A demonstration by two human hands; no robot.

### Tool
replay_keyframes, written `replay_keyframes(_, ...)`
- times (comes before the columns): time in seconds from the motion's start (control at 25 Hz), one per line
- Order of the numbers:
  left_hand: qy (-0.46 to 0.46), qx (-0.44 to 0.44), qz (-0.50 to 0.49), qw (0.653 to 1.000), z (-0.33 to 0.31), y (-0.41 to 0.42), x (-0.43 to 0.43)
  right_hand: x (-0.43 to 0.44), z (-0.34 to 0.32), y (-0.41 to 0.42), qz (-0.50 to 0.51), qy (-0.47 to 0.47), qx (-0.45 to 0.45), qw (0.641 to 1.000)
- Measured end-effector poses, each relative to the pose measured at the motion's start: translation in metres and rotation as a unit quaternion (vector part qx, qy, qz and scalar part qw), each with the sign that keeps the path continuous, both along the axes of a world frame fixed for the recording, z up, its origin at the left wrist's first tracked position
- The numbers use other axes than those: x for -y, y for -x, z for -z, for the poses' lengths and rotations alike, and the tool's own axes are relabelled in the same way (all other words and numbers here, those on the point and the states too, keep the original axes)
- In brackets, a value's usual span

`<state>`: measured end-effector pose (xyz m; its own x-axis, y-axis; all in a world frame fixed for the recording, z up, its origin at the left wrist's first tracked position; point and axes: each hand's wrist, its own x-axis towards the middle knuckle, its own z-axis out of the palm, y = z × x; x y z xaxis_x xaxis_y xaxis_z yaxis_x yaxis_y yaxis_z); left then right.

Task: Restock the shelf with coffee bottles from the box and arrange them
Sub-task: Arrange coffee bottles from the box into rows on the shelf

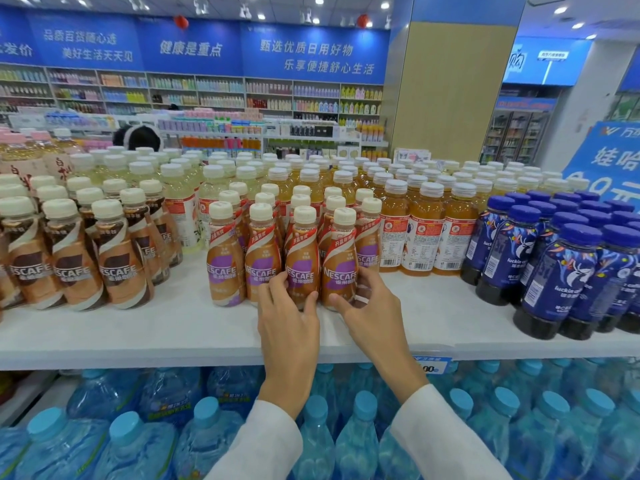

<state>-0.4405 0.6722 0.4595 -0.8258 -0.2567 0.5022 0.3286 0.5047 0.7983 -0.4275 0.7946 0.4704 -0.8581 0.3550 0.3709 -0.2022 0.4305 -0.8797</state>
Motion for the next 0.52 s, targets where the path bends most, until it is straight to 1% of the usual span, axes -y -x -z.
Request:
replay_keyframes(0.28,-0.013,0.003,-0.01,1.0,-0.0016,0.0015,-0.0027,-0.0001,0.003,0.0034,0.006,-0.007,0.005,1.0)
replay_keyframes(0.52,-0.018,0.005,-0.026,1.0,-0.0037,-0.0022,-0.0055,0.0039,0.0076,0.0053,0.029,-0.017,-0.01,0.999)
